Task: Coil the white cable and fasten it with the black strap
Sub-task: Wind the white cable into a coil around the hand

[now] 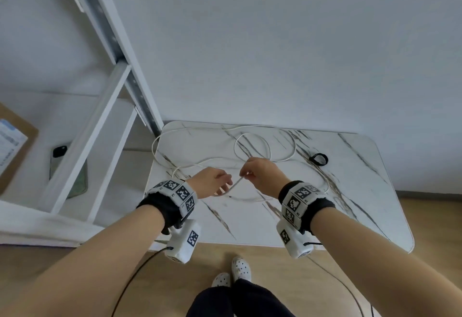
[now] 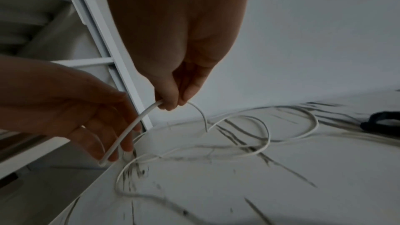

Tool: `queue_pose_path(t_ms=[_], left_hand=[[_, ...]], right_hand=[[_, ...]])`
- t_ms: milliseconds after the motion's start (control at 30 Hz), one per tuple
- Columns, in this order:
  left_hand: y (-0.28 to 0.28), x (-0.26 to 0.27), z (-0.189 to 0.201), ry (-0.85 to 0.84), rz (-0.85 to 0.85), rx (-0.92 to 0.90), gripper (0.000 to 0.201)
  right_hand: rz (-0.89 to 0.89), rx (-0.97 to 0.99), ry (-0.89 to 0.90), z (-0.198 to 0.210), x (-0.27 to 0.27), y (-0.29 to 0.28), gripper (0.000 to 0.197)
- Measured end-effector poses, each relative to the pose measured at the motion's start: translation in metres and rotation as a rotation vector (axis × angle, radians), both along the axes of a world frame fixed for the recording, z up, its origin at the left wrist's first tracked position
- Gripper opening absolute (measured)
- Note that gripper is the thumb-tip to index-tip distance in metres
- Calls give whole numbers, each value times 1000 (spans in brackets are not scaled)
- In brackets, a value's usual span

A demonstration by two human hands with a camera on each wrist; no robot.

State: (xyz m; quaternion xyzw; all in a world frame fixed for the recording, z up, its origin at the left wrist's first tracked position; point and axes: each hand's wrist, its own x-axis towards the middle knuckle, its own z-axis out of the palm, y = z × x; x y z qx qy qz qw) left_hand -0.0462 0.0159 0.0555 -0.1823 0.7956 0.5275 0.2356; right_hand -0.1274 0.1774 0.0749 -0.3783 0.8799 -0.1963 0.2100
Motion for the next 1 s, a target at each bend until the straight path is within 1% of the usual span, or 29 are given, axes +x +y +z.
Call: queue_pose_path(t_ms=[100,267,367,500,633,800,933,1000], left_hand=[[6,-14,22,-54,37,60,27],[17,-33,61,-68,50,159,41],[23,-42,74,-76,67,221,32],[29,-54,83,-81,23,268,24],[35,-58,84,-53,59,371,22],[32,-57,99,-35,103,559,26],[23,-57,115,12,67,710,27],[18,-60,124,41,64,794,29]], right_hand=[[15,-41,13,17,-17,4,16],[22,-148,21,40,-46,5,15],[0,-214,-16,53,-61,4,13],[30,-240,-16,64,-81,5,13],[40,-264,-32,69,-95,4,11],[15,-295,-134,66,-97,1,9],[-28,-283,-134,59,-91,-2,14],[-26,-259,-113,56,-87,-4,23]])
